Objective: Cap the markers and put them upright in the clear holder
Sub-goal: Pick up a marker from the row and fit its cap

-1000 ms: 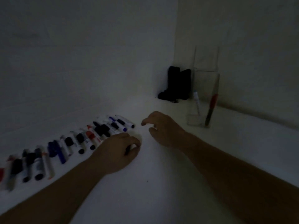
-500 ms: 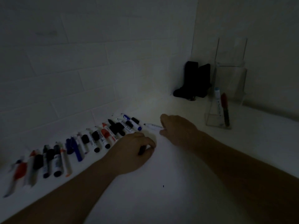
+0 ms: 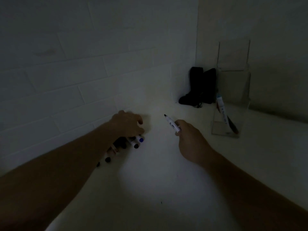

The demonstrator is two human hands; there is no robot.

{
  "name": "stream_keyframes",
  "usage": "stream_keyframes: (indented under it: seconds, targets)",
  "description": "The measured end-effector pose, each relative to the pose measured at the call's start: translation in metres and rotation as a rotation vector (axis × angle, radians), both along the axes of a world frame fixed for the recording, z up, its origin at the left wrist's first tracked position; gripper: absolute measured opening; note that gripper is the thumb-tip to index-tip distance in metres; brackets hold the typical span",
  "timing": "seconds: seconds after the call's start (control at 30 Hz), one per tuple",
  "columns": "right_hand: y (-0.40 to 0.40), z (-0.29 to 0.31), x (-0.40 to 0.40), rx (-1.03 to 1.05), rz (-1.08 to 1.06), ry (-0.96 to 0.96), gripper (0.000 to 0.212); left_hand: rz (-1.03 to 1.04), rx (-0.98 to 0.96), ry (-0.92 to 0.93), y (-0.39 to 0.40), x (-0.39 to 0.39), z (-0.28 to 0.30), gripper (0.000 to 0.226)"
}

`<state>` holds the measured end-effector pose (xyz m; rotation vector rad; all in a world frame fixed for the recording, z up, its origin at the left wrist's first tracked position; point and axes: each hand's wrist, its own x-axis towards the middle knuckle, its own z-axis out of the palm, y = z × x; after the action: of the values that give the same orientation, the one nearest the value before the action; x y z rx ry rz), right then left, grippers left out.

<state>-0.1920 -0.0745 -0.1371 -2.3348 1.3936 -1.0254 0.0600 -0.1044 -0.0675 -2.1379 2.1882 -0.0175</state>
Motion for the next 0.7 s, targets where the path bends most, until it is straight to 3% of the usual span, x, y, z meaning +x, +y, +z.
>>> stream_keyframes:
  seconds: [0.1, 0.17, 0.3, 0.5, 0.7]
  targets:
    - [0.002, 0.005, -0.003, 0.042, 0.017, -0.088, 0.025, -0.016, 0.081, -0.065, -0.014, -0.003, -0.006, 0.051]
    - [0.002, 0.004, -0.005, 0.041, 0.000, -0.127, 0.024, -0.052, -0.020, -0.033, -0.012, -0.005, -0.005, 0.043]
    - [0.003, 0.009, -0.004, 0.041, -0.028, -0.122, 0.019, -0.150, -0.324, 0.356, 0.031, -0.023, -0.004, 0.039]
    - [0.010, 0.008, 0.004, -0.102, 0.032, -0.069, 0.042, -0.304, -0.552, 0.615, 0.108, -0.042, -0.044, 0.007]
    - [0.008, 0.009, 0.004, -0.240, 0.146, -0.039, 0.062, -0.216, -0.556, 0.592, 0.102, -0.036, -0.056, 0.022]
